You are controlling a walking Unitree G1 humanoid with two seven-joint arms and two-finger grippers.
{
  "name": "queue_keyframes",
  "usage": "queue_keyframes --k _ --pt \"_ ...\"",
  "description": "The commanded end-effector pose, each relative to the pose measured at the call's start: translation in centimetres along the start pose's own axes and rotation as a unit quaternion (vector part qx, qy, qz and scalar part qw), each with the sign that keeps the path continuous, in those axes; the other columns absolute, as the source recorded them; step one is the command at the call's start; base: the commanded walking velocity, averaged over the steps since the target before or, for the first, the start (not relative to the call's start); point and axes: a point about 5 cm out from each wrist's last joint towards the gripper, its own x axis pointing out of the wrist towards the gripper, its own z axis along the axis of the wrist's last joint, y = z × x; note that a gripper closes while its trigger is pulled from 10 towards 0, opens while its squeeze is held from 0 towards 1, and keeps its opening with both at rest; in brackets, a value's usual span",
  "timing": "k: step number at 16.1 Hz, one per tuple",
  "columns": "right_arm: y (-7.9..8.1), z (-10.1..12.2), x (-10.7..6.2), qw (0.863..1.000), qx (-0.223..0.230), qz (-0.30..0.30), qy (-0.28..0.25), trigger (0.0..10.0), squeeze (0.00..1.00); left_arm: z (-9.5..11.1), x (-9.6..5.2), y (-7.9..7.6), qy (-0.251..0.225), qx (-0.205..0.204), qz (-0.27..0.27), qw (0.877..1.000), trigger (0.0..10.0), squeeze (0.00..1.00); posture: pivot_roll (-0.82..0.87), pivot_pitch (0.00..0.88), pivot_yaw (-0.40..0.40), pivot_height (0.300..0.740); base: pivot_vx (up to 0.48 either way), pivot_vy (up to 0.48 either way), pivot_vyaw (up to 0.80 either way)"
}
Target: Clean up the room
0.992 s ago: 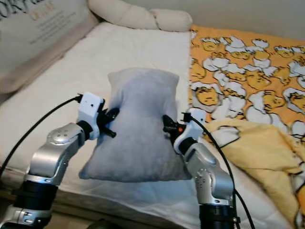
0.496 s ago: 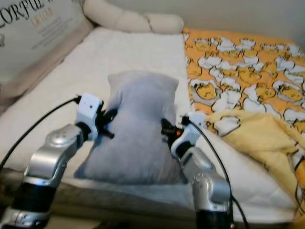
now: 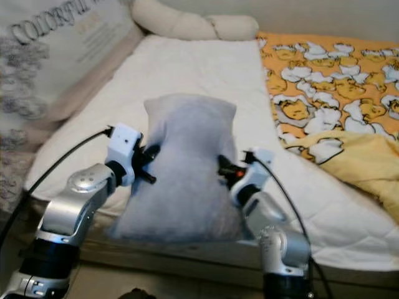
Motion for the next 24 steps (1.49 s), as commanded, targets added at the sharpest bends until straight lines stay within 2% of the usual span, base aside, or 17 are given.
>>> queue_keyframes --k 1,6,10,16,24 --pt "0.8 0.8 0.4 1.000 0.001 0.012 -0.018 10.0 0.00 1.0 -0.2 0.8 -0.013 0.009 0.011 1.000 10.0 0.00 -0.09 0.000 0.004 0.740 0.000 0.315 0.00" --pt "0.9 0.4 0.6 1.000 0.004 0.017 -0.008 10.0 0.00 0.8 -0.4 1.1 -0.012 0.010 0.021 1.000 10.0 0.00 -0.06 0.000 -0.015 0.740 0.000 0.322 -0.67" --pt "1.1 0.4 0.8 1.000 0.002 0.022 -0.004 10.0 0.00 0.8 -0.5 1.4 -0.012 0.011 0.023 1.000 10.0 0.00 -0.05 0.000 -0.029 0.740 0.000 0.313 0.00" --pt "1.3 0.7 1.4 0.999 -0.010 0.032 -0.008 10.0 0.00 1.1 -0.4 1.4 -0.015 0.011 0.021 1.000 10.0 0.00 -0.06 0.000 -0.009 0.740 0.000 0.307 0.00" --pt "1.6 0.1 1.7 0.999 -0.016 0.036 0.005 10.0 0.00 0.9 -0.8 1.8 -0.008 0.012 0.026 1.000 10.0 0.00 -0.06 0.000 -0.001 0.740 0.000 0.309 0.00"
